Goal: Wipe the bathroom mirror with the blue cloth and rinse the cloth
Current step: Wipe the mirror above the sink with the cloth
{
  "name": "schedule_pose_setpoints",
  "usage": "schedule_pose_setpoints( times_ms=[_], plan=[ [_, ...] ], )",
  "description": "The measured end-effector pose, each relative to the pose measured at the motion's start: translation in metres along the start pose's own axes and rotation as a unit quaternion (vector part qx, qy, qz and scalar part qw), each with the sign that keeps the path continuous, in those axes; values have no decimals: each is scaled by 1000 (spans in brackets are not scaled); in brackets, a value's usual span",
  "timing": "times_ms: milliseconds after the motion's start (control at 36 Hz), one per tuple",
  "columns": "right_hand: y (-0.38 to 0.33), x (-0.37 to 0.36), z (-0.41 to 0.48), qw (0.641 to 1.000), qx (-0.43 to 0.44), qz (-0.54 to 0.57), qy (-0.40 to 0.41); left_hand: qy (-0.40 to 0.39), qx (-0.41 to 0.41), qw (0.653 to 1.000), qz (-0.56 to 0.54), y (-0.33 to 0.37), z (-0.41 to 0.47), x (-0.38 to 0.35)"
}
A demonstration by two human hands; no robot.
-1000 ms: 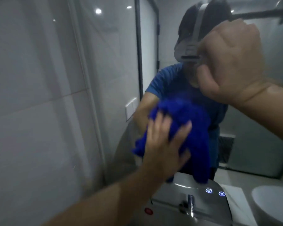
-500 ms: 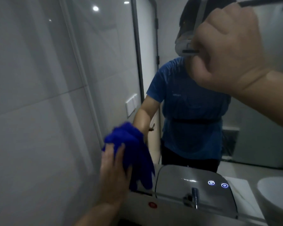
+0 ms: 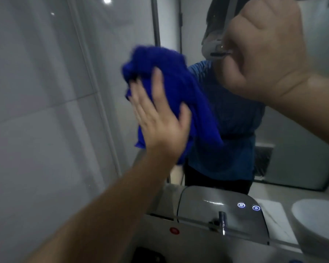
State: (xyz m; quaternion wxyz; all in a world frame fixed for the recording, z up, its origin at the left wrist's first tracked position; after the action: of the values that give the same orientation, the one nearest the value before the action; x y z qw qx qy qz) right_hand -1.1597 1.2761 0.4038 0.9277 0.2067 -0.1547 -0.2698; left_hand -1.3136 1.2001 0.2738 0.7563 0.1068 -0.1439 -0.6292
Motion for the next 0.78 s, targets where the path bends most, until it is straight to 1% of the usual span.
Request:
schedule_pose_setpoints(
  times_ms=[28,56,139,194,250,306,417,472,500,556,611,667,695,722,778],
  plan=[
    [0,0,0,1000,0,-2,-1,-16,-48,999,10,8,-25,-6],
    [0,0,0,1000,0,-3,1,-48,-86,995,15,12,-51,-15],
    [1,2,1,1000,-3,0,8,-175,-152,973,17,10,-138,-36],
    [2,2,0,1000,2,1,8,-224,-185,957,25,-5,-191,-41],
    [1,2,0,1000,7,5,8,-253,-188,948,34,-27,-229,-38],
    [0,3,0,1000,9,5,7,-258,-193,945,49,-47,-244,-28],
    [0,3,0,1000,7,8,5,-283,-209,932,84,-82,-240,-14],
    [0,3,0,1000,5,7,4,-300,-194,928,107,-100,-228,-11],
    [0,3,0,1000,3,6,4,-298,-170,932,117,-107,-216,-6],
    [0,3,1,1000,0,5,3,-264,-96,953,112,-120,-181,7],
    [-1,3,1,1000,3,3,3,-223,1,973,59,-129,-133,18],
    [-1,3,1,1000,3,1,2,-155,109,982,27,-133,-81,32],
    [-1,3,1,1000,3,-1,0,-112,135,984,22,-129,-53,39],
    [-1,2,1,1000,1,-3,-2,-72,135,988,18,-121,-25,44],
    [-1,1,1,1000,0,-7,-7,-7,104,994,10,-100,31,51]
  ],
)
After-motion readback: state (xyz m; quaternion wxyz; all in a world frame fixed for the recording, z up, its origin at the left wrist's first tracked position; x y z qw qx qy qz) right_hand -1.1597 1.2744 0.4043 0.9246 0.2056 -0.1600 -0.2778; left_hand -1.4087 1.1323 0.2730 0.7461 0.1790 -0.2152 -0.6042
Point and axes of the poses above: each hand's wrist, its own z-axis towards the middle knuckle, its own x-axis out of the back of the hand, y = z × x, the point moved 10 cm from there along z, towards the middle knuckle, and after that the axes turned 1 degree about -x, right-handed, at the moved point
